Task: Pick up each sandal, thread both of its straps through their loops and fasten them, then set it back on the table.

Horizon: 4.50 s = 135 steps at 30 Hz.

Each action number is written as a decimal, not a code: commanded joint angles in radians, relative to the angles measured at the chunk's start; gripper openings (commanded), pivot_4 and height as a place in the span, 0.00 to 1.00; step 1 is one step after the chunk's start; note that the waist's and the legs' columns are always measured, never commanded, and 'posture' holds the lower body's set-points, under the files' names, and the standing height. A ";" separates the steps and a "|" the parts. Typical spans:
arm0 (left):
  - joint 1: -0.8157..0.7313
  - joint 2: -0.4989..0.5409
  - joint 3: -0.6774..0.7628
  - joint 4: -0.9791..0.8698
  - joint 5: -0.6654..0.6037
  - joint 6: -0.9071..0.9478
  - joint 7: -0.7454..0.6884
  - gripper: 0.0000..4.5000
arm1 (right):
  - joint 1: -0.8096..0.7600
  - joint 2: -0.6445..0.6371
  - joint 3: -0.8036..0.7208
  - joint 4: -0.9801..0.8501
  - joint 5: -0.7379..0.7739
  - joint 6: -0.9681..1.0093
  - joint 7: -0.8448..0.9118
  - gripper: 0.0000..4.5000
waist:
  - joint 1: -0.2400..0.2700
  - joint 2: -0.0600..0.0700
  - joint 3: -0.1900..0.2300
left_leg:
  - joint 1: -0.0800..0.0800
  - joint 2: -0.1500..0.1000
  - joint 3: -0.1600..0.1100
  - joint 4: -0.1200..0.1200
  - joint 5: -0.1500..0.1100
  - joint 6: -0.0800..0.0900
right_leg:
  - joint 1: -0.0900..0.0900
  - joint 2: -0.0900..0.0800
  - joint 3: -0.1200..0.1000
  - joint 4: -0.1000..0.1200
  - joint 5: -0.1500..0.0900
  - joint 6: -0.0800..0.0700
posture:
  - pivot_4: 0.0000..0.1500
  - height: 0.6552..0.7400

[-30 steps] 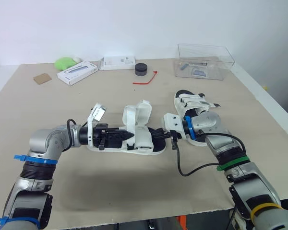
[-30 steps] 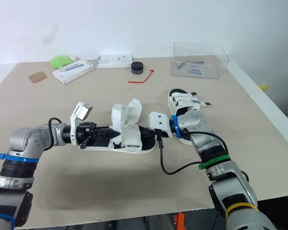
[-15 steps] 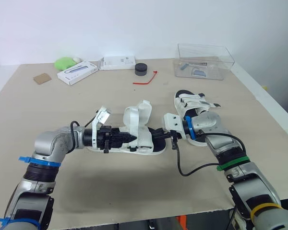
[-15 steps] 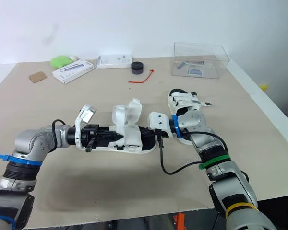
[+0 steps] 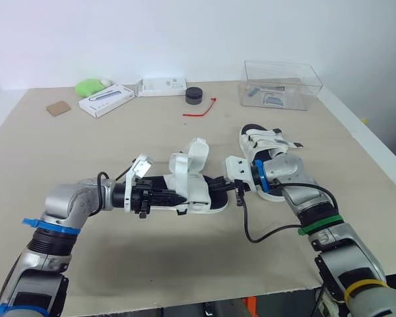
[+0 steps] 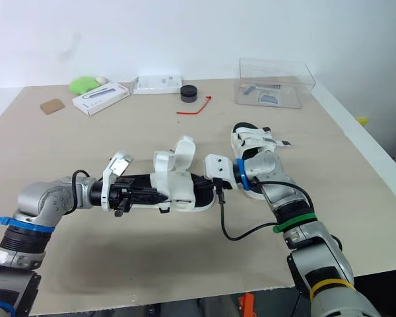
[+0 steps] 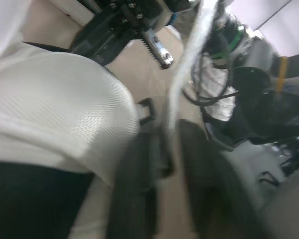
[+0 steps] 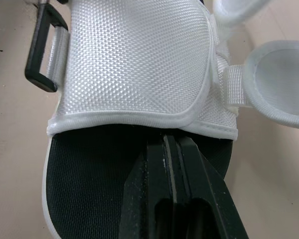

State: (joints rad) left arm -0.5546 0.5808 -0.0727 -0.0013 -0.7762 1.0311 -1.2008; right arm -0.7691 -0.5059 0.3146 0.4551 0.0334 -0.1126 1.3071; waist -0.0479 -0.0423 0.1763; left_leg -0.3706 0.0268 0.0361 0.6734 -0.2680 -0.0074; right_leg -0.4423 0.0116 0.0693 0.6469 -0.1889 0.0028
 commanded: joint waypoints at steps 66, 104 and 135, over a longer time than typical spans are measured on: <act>0.486 0.102 0.040 -0.405 0.223 -0.471 0.153 0.72 | -0.013 -0.009 0.005 0.022 -0.019 -0.014 0.021 0.00 | 0.001 0.000 0.000 | 0.002 0.001 0.001 -0.001 -0.002 0.000 | 0.000 -0.001 0.001 0.000 -0.003 -0.001 | 1.00 1.00; 0.510 0.231 -0.083 -0.480 0.079 -0.297 -0.029 0.01 | -0.007 -0.016 0.005 0.012 -0.026 -0.015 0.019 0.00 | 0.000 0.000 0.000 | 0.002 0.003 0.001 -0.003 -0.004 0.002 | 0.000 0.000 0.001 0.000 -0.005 -0.002 | 1.00 1.00; 0.042 0.326 -0.090 -0.215 0.500 -1.198 -0.281 0.99 | -0.067 0.000 0.012 0.114 -0.046 -0.075 0.046 0.00 | 0.000 0.001 -0.001 | 0.003 0.000 0.004 -0.001 -0.003 0.001 | 0.001 0.000 0.003 0.000 -0.005 -0.004 | 1.00 1.00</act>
State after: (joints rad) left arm -0.5112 0.9177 -0.1503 -0.2419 -0.3182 -0.0344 -1.4706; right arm -0.8268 -0.4974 0.3221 0.5504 0.0064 -0.1866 1.3504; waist -0.0484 -0.0410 0.1750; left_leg -0.3680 0.0272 0.0407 0.6726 -0.2709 -0.0059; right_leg -0.4416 0.0119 0.0727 0.6467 -0.1924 0.0012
